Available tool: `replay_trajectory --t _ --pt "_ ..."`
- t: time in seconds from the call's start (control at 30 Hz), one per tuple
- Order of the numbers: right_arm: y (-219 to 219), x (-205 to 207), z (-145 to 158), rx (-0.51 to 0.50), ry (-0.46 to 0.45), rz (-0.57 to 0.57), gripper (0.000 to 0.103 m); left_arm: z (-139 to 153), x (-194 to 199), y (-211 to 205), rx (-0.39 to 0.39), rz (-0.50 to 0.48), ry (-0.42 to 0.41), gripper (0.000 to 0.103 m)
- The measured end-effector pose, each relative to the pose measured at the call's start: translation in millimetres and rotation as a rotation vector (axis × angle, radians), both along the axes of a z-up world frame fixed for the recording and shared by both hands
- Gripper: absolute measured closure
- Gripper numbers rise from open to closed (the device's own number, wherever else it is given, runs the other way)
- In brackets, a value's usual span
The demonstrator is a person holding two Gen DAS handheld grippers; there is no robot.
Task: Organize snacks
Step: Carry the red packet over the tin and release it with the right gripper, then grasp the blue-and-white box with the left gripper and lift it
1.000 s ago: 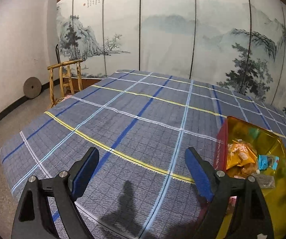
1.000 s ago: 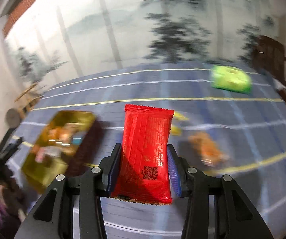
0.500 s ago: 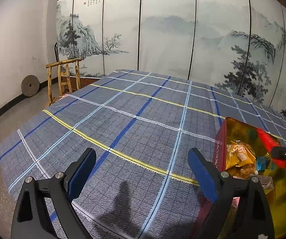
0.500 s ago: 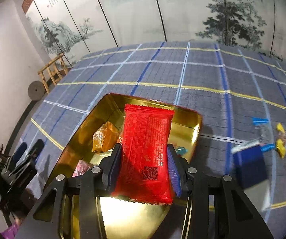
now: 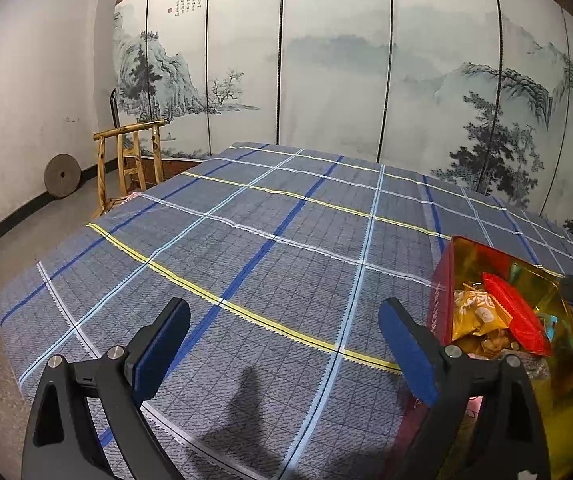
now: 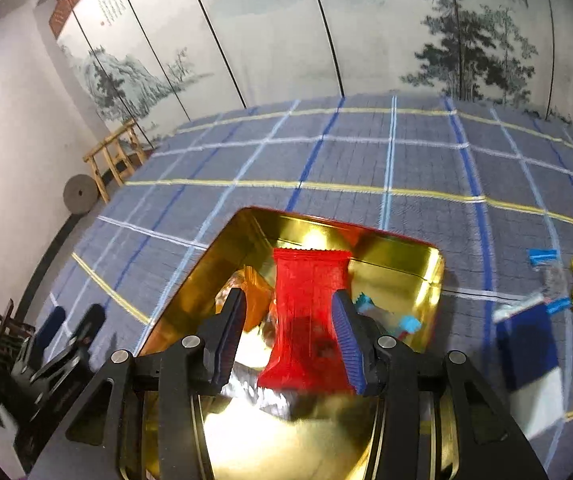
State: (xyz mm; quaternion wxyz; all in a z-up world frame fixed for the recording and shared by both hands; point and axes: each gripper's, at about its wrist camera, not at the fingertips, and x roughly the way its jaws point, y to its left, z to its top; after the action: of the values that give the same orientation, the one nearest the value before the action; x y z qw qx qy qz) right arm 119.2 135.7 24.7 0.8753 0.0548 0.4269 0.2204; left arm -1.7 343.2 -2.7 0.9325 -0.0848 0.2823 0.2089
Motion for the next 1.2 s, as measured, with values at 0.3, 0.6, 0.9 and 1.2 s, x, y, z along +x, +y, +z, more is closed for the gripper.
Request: replay_trajectory --t 0.3,0.6,0.9,1.2 --pt "-143 -97 -4 -0.120 -0.114 -0.187 0.047 -5 8 -6 0.016 -0.061 0.043 0.008" --pt "-304 -118 -33 -0.327 -0.063 -0.494 0.047 73 8 -102 -0.119 -0.410 0.080 0.001" --pt "-355 -105 -59 -0.259 -0.011 -0.552 0.047 57 88 -275 -0.259 -0.756 0.429 0.001" --pt "-362 -116 -71 -0.141 -0.041 -0.514 0.042 -18 154 -328 -0.240 -0.621 0.659 0.004"
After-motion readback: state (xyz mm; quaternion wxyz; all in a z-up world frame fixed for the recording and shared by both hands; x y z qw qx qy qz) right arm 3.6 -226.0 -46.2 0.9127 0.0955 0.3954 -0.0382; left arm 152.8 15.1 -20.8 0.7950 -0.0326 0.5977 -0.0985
